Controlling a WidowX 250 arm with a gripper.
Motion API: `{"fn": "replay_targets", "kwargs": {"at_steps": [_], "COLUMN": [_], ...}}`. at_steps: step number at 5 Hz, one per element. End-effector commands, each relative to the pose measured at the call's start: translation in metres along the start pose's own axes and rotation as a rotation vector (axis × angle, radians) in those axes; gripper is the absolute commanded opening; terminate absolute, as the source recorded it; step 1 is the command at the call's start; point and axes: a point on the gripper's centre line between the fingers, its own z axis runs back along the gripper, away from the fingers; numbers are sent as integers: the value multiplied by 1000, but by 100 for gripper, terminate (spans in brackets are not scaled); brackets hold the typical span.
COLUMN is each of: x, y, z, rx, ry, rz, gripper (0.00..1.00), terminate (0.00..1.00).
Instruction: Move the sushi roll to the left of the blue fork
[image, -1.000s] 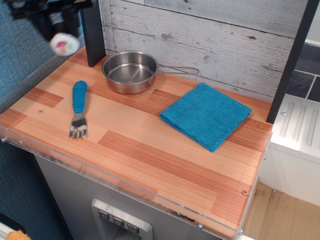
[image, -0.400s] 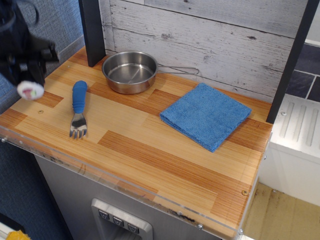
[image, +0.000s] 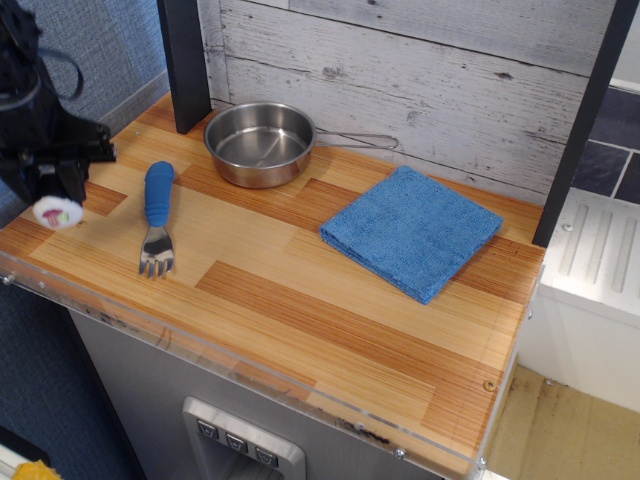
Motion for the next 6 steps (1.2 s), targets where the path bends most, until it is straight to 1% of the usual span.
{"fn": "replay_targets", "kwargs": {"at_steps": [1,2,3,4,5,6], "x": [10,10,11,10,14,21], "y": [-5,-10,-12,-11,-11,-14], "z": [-4,-6,-5,-4,3,18], "rx": [38,34,47,44,50,33], "ry": [-31,-31,1,10,0,-22], "rz": [-15,-8,5,26,43,60], "gripper": [0,0,100,100,100,100], "terminate": [0,0,0,0,0,0]}}
